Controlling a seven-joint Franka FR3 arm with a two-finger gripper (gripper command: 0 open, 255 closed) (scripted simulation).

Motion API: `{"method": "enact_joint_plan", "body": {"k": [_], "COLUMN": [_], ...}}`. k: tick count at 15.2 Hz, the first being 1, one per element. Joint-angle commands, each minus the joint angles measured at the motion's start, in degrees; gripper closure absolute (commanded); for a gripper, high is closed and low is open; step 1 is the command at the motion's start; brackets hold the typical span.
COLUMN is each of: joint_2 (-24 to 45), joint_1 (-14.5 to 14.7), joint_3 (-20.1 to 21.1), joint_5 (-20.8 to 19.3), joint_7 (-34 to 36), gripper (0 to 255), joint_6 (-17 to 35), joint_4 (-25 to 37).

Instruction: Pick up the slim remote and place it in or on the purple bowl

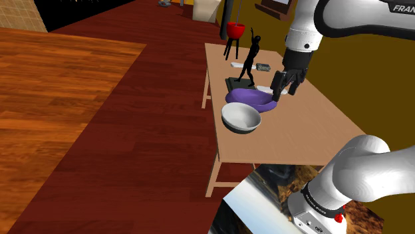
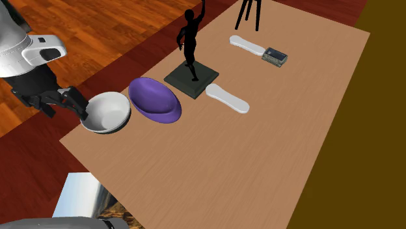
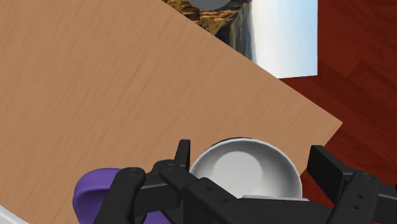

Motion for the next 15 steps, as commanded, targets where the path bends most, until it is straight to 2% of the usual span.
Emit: {"method": "enact_joint_plan", "body": {"k": [1, 8, 15], "joint_2": [0.00, -0.40, 5.13], "joint_1": [0.00, -1.16, -1.70], "joint_3": [0.00, -10.37, -21.26], "joint_5": [0.00, -8.08, -14.71], "joint_7": [0.00, -16.73, -33.22], "gripper": [0, 0, 0], "joint_6": [0.00, 5.33, 12.69], "joint_4": [0.00, -4.18, -3.63]}}
